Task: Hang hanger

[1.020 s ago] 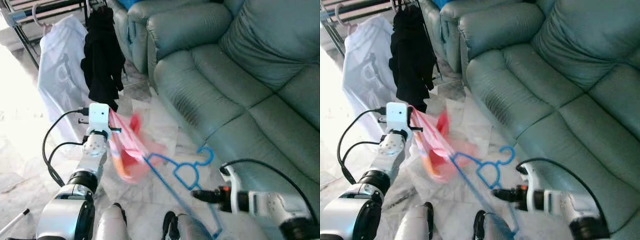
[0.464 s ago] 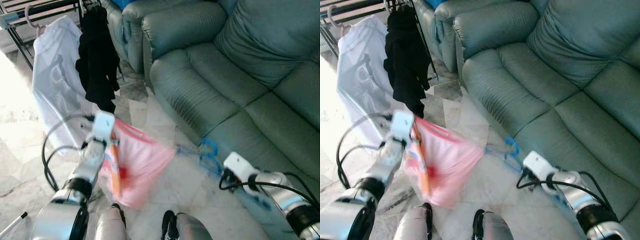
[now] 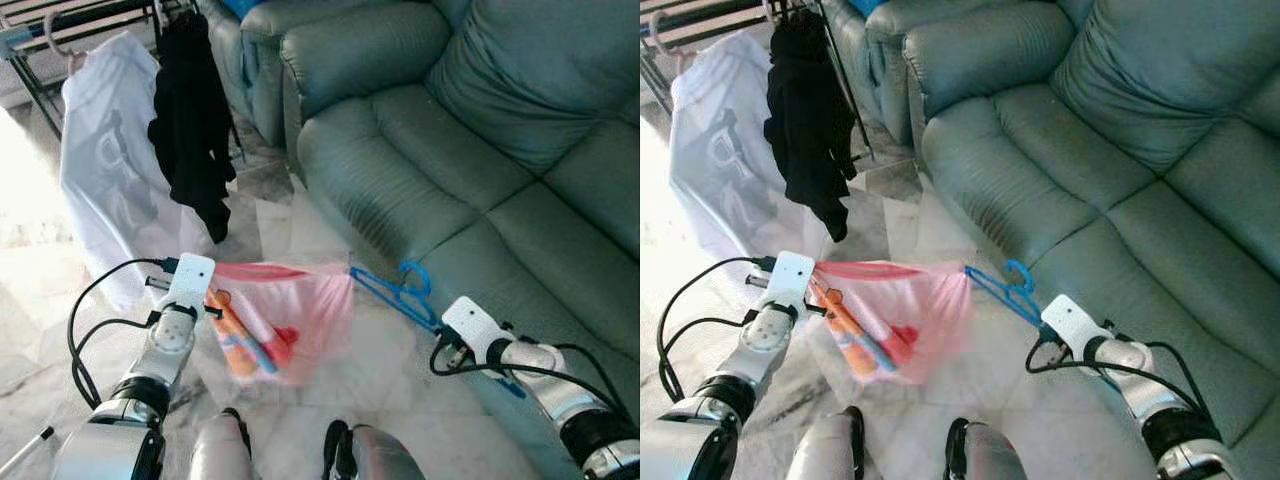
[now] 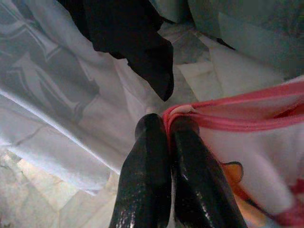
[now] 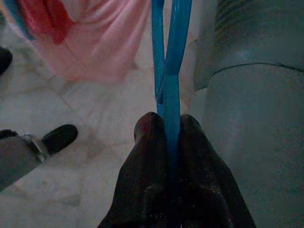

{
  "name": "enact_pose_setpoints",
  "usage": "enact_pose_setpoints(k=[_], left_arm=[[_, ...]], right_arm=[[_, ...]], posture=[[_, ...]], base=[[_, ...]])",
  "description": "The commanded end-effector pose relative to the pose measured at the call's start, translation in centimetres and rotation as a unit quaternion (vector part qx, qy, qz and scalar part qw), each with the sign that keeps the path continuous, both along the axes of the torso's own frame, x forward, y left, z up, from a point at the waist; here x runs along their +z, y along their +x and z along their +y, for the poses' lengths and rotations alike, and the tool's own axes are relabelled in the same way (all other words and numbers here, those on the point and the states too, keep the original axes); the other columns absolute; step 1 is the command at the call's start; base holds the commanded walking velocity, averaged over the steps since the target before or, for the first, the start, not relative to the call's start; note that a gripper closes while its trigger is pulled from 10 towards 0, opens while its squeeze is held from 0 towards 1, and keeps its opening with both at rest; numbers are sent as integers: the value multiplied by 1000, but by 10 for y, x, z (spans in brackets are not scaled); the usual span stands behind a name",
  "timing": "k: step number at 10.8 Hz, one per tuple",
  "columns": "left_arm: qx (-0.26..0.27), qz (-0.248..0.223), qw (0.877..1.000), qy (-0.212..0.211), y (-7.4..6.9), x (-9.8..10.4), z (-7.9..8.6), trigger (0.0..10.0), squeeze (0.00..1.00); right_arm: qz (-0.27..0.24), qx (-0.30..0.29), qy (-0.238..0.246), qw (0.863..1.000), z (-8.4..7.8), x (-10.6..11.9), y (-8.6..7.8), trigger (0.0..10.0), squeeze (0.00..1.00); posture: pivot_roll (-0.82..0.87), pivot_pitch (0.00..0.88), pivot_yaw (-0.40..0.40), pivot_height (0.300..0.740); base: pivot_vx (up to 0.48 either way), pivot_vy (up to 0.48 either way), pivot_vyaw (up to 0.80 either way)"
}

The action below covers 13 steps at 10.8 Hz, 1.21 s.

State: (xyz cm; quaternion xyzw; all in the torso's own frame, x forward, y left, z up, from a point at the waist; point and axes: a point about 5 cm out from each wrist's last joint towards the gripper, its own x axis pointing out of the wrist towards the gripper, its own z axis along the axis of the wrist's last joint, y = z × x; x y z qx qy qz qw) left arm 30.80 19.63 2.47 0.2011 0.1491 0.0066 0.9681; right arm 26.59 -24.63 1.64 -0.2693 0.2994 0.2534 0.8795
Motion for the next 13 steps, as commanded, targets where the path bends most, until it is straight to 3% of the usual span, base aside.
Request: enact_pose_setpoints(k=[1, 2, 3, 4, 5, 6, 7, 8, 9, 10, 12, 13], left_arm=[[-5, -5, 1000, -7, 2, 1, -7, 10000, 0], [-16, -3, 1000, -18, 2, 0, -14, 10000, 0], [-22, -2, 1000, -23, 1, -1, -17, 10000, 0], [-31, 3, 998, -48, 2, -2, -25, 10000, 0], [-78, 7, 992, -102, 6, 2, -41, 10000, 0], [-150, -1, 978, -145, 11, 12, -65, 10000, 0], [-197, -6, 967, -162, 14, 19, -82, 10000, 0], [-240, -13, 960, -145, 18, 28, -106, 10000, 0], [-235, -17, 961, -144, 21, 31, -111, 10000, 0], [-216, -24, 967, -130, 24, 34, -113, 10000, 0], [-177, -28, 978, -110, 28, 35, -110, 10000, 0], [-159, -29, 981, -103, 30, 35, -107, 10000, 0]], right_arm=[[-33, -41, 53, 997, -2, 12, 11, 10000, 0], [-83, -92, 170, 978, 9, 28, 26, 10000, 0], [-116, -110, 231, 960, 16, 42, 35, 10000, 0], [-184, -152, 313, 919, 21, 70, 56, 10000, 0], [-222, -173, 385, 879, 30, 99, 77, 10000, 0], [-227, -156, 440, 855, 45, 122, 92, 10000, 0], [-214, -125, 491, 835, 62, 141, 100, 10000, 0], [-159, -20, 534, 830, 96, 161, 97, 10000, 0], [-128, 39, 538, 832, 109, 168, 88, 10000, 0], [-73, 113, 531, 837, 120, 170, 68, 10000, 0], [57, 238, 485, 840, 123, 163, 15, 10000, 0], [88, 255, 471, 840, 118, 163, 3, 10000, 0]], posture=[[-52, 164, -71, 740], [-53, 164, -71, 740], [-52, 163, -71, 740], [-53, 162, -70, 740], [-55, 155, -68, 740], [-49, 151, -72, 740], [-49, 151, -72, 740], [-50, 143, -78, 740], [-53, 142, -79, 740], [-59, 143, -82, 740], [-83, 143, -80, 740], [-86, 142, -80, 740]], base=[[0, 0, 0], [0, 0, 0], [0, 0, 0], [0, 0, 0], [0, 0, 0], [0, 0, 0], [0, 0, 0], [0, 0, 0], [0, 0, 0], [0, 0, 0], [0, 0, 0], [0, 0, 0]])
